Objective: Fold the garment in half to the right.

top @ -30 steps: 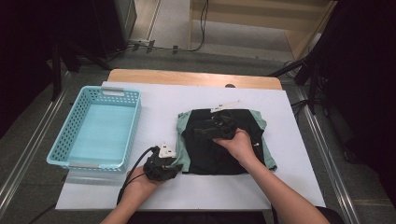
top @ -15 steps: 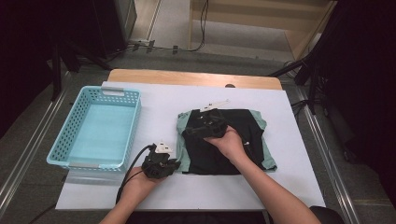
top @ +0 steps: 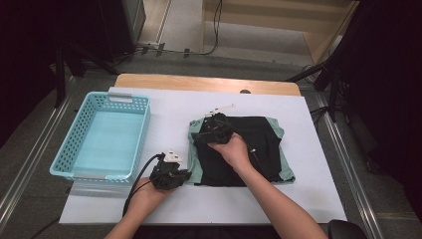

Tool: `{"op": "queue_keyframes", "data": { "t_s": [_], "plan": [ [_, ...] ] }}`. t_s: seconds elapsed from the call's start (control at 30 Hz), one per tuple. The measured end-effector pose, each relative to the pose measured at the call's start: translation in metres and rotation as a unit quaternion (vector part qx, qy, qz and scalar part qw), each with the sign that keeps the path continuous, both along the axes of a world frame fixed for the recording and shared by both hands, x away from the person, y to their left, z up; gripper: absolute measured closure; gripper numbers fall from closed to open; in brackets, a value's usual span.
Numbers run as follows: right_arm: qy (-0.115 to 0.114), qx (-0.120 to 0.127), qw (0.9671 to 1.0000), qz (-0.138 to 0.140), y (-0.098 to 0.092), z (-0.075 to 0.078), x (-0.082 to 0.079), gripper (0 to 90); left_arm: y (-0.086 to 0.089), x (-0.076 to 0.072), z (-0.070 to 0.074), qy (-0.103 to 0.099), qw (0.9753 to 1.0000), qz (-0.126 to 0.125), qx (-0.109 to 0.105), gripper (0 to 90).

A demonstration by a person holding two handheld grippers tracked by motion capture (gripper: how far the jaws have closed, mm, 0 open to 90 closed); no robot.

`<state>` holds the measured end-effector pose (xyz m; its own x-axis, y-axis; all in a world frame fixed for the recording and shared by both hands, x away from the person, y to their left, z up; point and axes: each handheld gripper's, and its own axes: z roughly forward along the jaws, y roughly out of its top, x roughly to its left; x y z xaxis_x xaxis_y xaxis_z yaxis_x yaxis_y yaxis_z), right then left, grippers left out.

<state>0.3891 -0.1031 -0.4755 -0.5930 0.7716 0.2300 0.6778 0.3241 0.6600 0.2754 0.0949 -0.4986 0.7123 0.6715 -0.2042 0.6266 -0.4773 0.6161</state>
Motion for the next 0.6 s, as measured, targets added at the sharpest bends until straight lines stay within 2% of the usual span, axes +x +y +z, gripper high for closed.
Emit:
{"op": "queue_keyframes", "data": {
  "t_s": [0.23, 0.33, 0.43, 0.6],
  "plan": [
    [-0.014, -0.020, 0.9997, -0.007, 0.015, 0.003, -0.001, 27.0, 0.000, 0.001, 0.000, 0.003, 1.0000, 0.000, 0.000, 82.3],
    [-0.015, -0.035, 0.9992, -0.010, 0.021, -0.002, 0.000, 28.0, 0.000, 0.001, 0.000, 0.002, 1.0000, 0.000, 0.001, 82.3],
    [-0.024, -0.063, 0.9977, 0.005, 0.022, -0.011, -0.001, 30.8, 0.001, 0.001, 0.000, 0.006, 1.0000, 0.000, -0.002, 82.2],
    [-0.040, -0.088, 0.9953, 0.007, 0.017, -0.017, -0.004, 41.9, 0.000, 0.002, 0.000, 0.008, 1.0000, 0.003, -0.003, 82.3]
  ]
}}
